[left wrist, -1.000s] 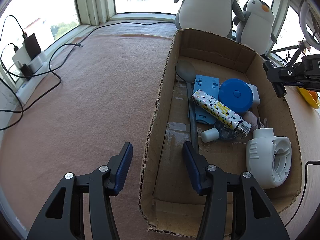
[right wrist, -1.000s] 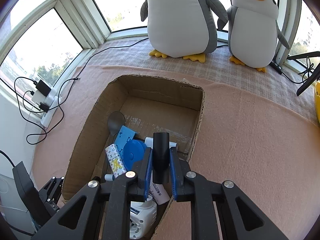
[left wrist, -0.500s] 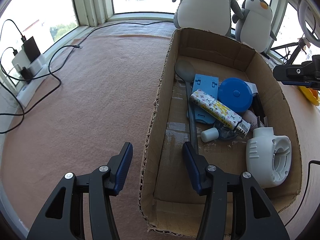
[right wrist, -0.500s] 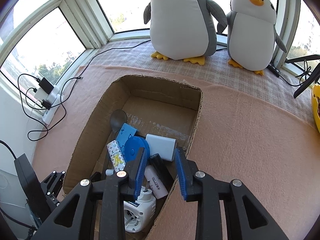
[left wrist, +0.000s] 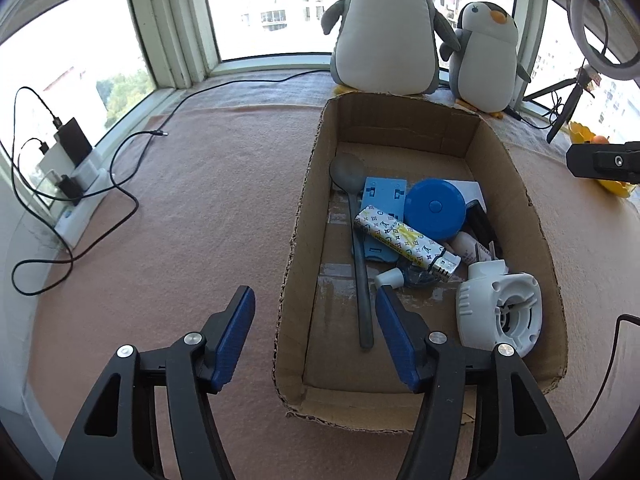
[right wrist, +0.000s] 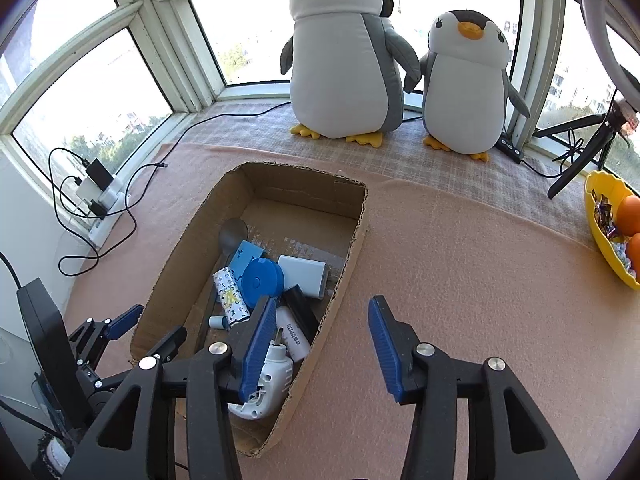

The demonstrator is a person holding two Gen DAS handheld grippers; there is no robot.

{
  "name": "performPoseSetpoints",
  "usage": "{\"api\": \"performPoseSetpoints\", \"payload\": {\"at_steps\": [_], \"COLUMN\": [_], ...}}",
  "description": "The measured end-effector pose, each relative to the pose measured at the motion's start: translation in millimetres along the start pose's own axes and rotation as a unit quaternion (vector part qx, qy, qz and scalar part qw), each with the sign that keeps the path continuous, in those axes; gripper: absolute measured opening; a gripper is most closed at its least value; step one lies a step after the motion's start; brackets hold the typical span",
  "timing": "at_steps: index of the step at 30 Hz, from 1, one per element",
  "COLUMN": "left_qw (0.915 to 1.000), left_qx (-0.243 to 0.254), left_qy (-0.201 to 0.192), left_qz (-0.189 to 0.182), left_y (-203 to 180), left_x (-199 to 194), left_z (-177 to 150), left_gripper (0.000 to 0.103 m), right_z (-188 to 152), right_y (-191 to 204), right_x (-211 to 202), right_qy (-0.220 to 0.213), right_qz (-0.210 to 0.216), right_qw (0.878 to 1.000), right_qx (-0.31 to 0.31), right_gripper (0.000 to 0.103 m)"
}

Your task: Organize rigid objects

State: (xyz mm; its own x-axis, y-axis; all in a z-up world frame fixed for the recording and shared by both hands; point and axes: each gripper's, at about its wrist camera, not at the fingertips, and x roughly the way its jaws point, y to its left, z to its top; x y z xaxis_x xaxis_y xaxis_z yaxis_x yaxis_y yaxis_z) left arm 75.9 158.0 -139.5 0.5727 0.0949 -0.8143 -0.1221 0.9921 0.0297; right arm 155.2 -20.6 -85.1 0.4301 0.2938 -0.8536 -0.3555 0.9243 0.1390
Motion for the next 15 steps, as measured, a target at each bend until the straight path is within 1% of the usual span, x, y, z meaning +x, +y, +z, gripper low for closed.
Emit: {"api": "performPoseSetpoints", "payload": {"at_steps": [1,3,5,7,11,15], "left_qw": [1.0000,0.9996,0.9991,0.9985,0.9972,0.9954], "left_qx": [0.004,0.013,0.018,0.017,0.013,0.011], "left_qy": [-0.008,-0.024,-0.038,-0.050,-0.070,-0.090], "left_qz": [-0.001,-0.001,-0.004,-0.011,-0.021,-0.029], "left_y": [-2,-6,-9,-10,-10,-11], "left_x": [-8,-23,-39,-53,-81,-108], "left_z": [2,5,8,10,12,15], "left_gripper": [0.065,0.066,0.070,0.070,0.072,0.073], "right_z": [-1,-5,-8,-12,-21,-28], "right_y": [1,2,4,7,14,16], "right_x": [-7,-23,-38,-55,-83,-110], "right_qy": [-0.007,-0.020,-0.033,-0.050,-0.079,-0.100], "right_qz": [-0.004,-0.007,-0.007,-0.012,-0.024,-0.020], "right_qw": [1.000,1.000,0.999,0.999,0.996,0.995], "right_qx": [-0.001,-0.003,-0.005,-0.010,-0.015,-0.012], "right_gripper": [0.049,0.051,0.057,0.063,0.065,0.069]}}
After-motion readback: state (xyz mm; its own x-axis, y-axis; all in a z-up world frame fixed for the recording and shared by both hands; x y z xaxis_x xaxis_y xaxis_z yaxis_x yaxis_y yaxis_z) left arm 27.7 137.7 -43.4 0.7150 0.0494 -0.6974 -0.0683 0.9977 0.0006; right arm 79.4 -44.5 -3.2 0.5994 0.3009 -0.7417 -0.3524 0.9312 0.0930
